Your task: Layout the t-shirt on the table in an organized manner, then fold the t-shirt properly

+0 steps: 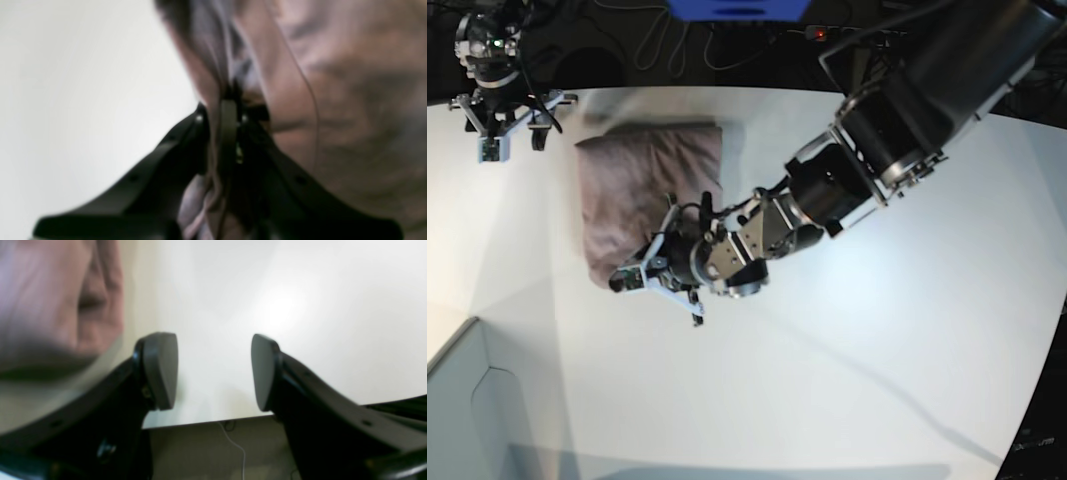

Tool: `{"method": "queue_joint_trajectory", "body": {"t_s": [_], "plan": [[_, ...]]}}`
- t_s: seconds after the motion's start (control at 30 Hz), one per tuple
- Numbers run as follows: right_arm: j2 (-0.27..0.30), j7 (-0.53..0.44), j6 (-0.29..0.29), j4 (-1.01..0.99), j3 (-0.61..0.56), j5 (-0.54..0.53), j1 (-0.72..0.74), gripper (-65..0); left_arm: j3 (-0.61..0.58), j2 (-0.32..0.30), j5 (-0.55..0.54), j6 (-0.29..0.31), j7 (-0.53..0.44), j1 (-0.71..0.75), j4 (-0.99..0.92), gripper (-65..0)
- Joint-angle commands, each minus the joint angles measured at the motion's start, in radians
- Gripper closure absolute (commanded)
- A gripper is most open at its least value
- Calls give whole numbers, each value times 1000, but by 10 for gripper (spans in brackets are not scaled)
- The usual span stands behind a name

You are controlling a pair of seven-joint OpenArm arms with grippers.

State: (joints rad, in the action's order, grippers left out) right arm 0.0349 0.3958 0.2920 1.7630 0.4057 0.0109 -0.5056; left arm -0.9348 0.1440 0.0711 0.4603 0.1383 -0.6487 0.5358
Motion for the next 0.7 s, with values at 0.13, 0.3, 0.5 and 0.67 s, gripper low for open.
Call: {"method": "queue_joint_trajectory", "body": {"t_s": [0.13, 0.3, 0.5, 0.67], "plan": [[0, -27, 5, 64, 2, -9, -11, -348, 7, 13, -4, -7, -19, -33, 13, -167], [-22, -27, 6, 94, 0, -9, -11, -348, 7, 13, -4, -7, -19, -41, 31, -417], [-34, -27, 6, 105, -4, -9, -3, -329, 44, -17, 2, -7, -16, -56, 208, -496], [-34, -27, 6, 108, -54, -9, -8, -203, 201, -71, 2, -7, -16, -52, 303, -496]]}}
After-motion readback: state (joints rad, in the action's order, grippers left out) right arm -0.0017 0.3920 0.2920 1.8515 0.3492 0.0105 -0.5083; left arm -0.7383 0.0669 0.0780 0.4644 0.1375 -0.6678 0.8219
